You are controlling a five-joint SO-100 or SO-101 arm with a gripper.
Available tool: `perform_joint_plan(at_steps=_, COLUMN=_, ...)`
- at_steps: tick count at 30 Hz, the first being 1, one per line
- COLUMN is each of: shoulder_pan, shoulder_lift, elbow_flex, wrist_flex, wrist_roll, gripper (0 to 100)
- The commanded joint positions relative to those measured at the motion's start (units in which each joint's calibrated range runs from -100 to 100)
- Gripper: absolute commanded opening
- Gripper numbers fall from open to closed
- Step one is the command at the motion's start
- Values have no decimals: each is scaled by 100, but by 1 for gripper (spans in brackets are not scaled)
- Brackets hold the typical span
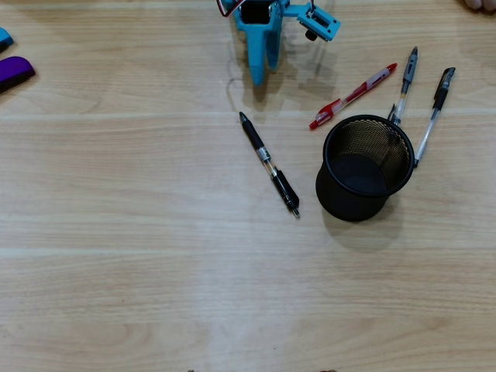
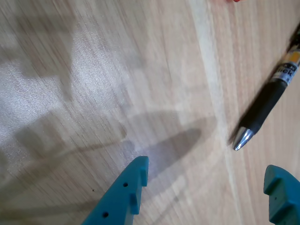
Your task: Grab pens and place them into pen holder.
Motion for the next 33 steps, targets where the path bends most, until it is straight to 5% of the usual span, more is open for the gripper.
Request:
perform_joint_plan(at_steps=1, shoulder_pan=46, shoulder_lift=-9, elbow_flex=-92, wrist_flex=169, wrist_roll=49, gripper=27)
perform_joint_plan(at_steps=33, shoulder_pan=110, shoulder_lift=-9, elbow_flex=-56, wrist_flex=144, wrist_roll=49, gripper=28)
